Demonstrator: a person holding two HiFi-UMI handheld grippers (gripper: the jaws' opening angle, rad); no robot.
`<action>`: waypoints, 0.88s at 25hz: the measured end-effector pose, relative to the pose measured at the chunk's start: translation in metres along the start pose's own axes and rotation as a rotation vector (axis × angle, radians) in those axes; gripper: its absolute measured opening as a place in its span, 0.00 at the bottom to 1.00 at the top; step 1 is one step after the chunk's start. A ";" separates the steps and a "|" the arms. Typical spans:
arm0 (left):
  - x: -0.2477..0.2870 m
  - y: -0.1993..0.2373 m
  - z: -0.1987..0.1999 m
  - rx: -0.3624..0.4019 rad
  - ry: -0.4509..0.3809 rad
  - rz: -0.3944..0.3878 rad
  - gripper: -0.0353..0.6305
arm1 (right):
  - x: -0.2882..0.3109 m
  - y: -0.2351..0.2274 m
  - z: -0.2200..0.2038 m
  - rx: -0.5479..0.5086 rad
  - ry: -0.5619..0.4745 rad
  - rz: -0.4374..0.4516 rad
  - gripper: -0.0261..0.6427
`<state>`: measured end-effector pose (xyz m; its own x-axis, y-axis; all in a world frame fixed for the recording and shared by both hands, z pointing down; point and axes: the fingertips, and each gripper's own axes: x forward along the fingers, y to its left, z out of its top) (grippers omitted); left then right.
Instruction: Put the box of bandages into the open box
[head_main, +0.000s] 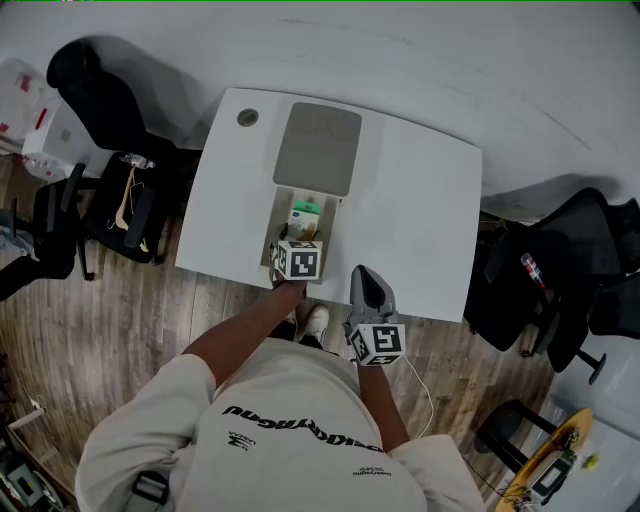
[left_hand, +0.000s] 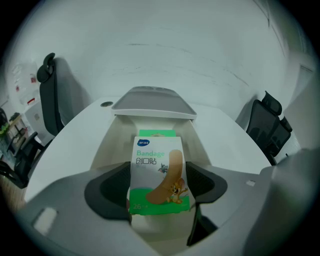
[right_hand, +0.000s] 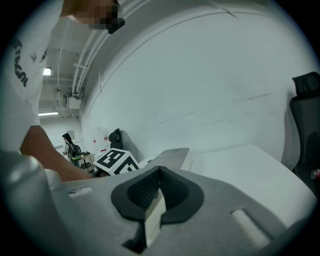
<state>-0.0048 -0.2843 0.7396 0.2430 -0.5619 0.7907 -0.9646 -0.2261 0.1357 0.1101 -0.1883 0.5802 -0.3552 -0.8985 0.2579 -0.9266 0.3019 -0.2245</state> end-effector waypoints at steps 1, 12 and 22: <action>0.001 0.000 0.000 -0.001 0.001 0.001 0.58 | 0.000 -0.001 -0.001 0.000 0.002 -0.001 0.04; 0.008 -0.001 -0.002 0.004 0.024 0.008 0.58 | 0.000 -0.004 -0.003 0.003 0.007 -0.004 0.04; 0.016 0.004 -0.005 0.001 0.052 0.023 0.58 | -0.001 -0.006 -0.004 -0.002 0.010 -0.007 0.04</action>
<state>-0.0057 -0.2902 0.7559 0.2146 -0.5248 0.8237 -0.9698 -0.2144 0.1160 0.1158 -0.1885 0.5849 -0.3495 -0.8976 0.2687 -0.9295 0.2959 -0.2203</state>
